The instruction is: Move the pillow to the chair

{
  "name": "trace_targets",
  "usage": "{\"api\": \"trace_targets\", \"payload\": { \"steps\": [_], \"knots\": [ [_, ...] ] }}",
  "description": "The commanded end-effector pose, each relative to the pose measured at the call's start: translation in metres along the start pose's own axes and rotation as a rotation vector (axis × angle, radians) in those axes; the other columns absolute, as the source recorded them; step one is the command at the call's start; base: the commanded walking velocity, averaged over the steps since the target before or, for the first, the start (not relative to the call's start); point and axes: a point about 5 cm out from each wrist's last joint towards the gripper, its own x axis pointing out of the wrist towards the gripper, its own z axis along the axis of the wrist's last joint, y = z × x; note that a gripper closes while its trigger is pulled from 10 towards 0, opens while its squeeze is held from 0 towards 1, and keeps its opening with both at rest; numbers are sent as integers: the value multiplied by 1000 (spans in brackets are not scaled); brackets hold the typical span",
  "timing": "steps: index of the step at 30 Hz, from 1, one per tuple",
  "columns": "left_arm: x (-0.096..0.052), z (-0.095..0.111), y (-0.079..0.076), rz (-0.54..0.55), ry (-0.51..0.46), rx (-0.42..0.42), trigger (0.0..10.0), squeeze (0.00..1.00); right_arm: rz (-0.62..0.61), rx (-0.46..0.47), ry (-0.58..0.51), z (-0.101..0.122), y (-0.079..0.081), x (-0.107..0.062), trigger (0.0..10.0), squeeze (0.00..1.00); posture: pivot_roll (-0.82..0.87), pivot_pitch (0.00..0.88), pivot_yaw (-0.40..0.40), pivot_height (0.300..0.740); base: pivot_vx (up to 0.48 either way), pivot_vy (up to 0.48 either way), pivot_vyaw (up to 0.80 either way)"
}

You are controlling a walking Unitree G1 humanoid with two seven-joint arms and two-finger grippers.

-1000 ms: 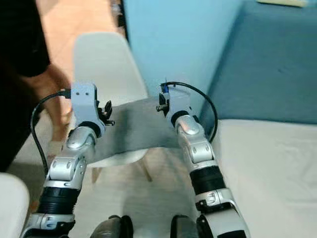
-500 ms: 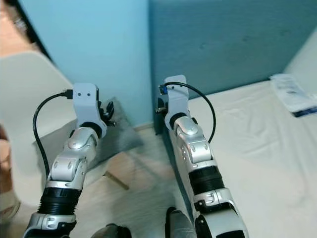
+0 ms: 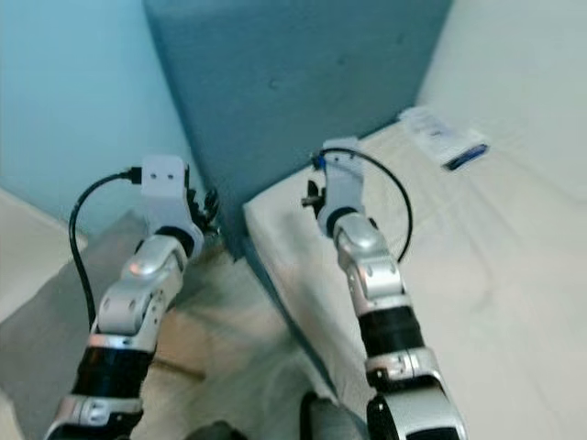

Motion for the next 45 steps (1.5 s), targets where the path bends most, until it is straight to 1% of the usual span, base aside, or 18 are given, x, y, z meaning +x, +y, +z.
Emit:
{"api": "trace_targets", "payload": {
  "steps": [1, 14, 20, 25, 27, 28, 29, 30, 35, 37, 41, 44, 45],
  "knots": [
    [-2, -7, 2, 4, 26, 1, 10000, 0, 0, 25, 33, -7, 1, -2, 10000, 0, 22, 154, -22, 694, 0, 0, -800],
    [-1, -7, 2, -21, 28, 1, 10000, 0, -15, 37, 38, -6, -3, -1, 10000, 0, 20, 150, -23, 694, 0, 0, -800],
    [-1, -9, 0, -64, 48, 2, 10000, 0, -37, 46, 54, -9, -6, -1, 10000, 0, 21, 151, -22, 694, 0, 0, -800],
    [-2, -10, 0, -61, 51, -1, 10000, 0, -41, 45, 55, -9, -7, -1, 10000, 0, 21, 151, -22, 694, 0, 0, -800],
    [-2, -12, 1, -55, 53, -1, 10000, 0, -47, 33, 55, -10, -9, -1, 10000, 0, 19, 153, -22, 694, 0, 0, -800],
    [-3, -15, 2, -42, 54, 16, 10000, 0, -56, 6, 45, -10, -11, -2, 10000, 0, 18, 157, -22, 694, 0, 0, -800],
    [-3, -15, 2, -42, 54, 16, 10000, 0, -56, 6, 45, -10, -11, -2, 10000, 0, 18, 157, -22, 694, 0, 0, -800],
    [-5, -18, 4, -20, 52, 24, 10000, 0, -69, -7, 31, -10, -14, -4, 10000, 0, 16, 158, -21, 694, 0, 0, -800],
    [-7, -20, 8, 22, 37, 26, 10000, 0, -96, -9, 4, -8, -19, -8, 10000, 0, 14, 160, -22, 694, 0, 0, -800],
    [-7, -19, 8, 17, 36, 28, 10000, 0, -122, -7, -1, -8, -22, -9, 10000, 0, 14, 161, -22, 694, 0, 0, -800],
    [-6, -19, 6, 5, 36, 26, 10000, 0, -137, -15, 2, -10, -25, -10, 10000, 0, 14, 160, -21, 694, 0, 0, -800],
    [-6, -16, 3, -10, 12, 27, 10000, 0, -144, -66, -13, -9, -26, -10, 10000, 0, 11, 160, -20, 694, 0, 0, -800],
    [-6, -16, 3, -10, 12, 27, 10000, 0, -144, -66, -13, -9, -26, -10, 10000, 0, 11, 160, -20, 694, 0, 0, -800]
  ]
}}
